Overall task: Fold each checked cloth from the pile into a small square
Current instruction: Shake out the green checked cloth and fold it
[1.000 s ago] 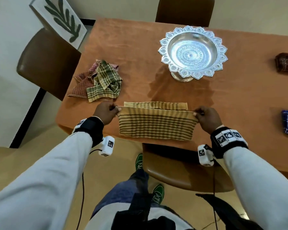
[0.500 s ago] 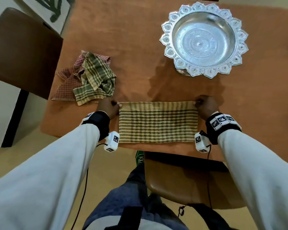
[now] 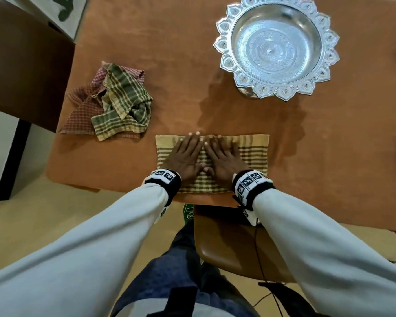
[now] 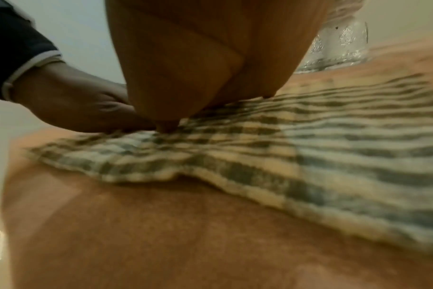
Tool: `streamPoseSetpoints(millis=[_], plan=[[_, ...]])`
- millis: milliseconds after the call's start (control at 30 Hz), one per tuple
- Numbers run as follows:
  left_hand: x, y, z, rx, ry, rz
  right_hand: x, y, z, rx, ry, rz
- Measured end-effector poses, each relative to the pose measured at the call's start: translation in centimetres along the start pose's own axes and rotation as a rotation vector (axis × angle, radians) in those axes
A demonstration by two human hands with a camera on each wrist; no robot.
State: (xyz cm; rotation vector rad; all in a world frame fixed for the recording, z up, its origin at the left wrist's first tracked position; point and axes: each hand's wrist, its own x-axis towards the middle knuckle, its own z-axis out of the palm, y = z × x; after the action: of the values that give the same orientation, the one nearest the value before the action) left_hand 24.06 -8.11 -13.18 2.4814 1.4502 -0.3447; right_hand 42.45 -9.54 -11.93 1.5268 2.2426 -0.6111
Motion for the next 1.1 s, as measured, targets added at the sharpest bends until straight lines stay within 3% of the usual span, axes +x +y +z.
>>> streamPoseSetpoints(millis=[133, 267, 333, 400, 467, 767, 833, 900, 1000, 1100], plan=[[-2.6, -3.7, 1.5, 0.003, 0.010, -0.017, -1.7, 4.4, 1.8, -0.042, 0.058, 0.069], [-4.4, -5.2, 1.0, -0.025, 0.021, -0.131, -3.8, 6.2, 2.3, 0.025, 0.096, 0.220], [-4.5, -3.6, 0.7, -0.043, 0.065, -0.120, -3.9, 4.6, 2.3, 0.011, 0.105, 0.162], [-4.5, -0.6, 1.3, -0.002, 0.092, 0.043, -4.1, 2.0, 2.6, -0.047, 0.050, -0.010], [-5.4, 1.6, 2.0, 0.043, 0.036, 0.161, -4.5, 0.6, 3.4, -0.088, -0.017, -0.119], [-11.3, -3.4, 2.7, 0.005, -0.007, 0.016, -10.6, 8.0, 3.4, -0.054, -0.109, 0.051], [-11.2, -2.8, 1.2, -0.140, 0.052, -0.132, -10.6, 7.7, 1.5, 0.043, -0.052, 0.078], [-10.4, -1.7, -0.4, -0.380, 0.137, -0.433, -9.2, 7.5, -0.7, 0.114, 0.106, 0.109], [-9.1, -0.3, -2.3, -0.607, 0.005, -0.802, -5.5, 7.8, -3.8, 0.113, 0.159, 0.225], [-8.0, 0.2, -2.5, -0.621, -0.139, -0.960, -3.1, 8.6, -5.3, 0.096, 0.096, 0.346]])
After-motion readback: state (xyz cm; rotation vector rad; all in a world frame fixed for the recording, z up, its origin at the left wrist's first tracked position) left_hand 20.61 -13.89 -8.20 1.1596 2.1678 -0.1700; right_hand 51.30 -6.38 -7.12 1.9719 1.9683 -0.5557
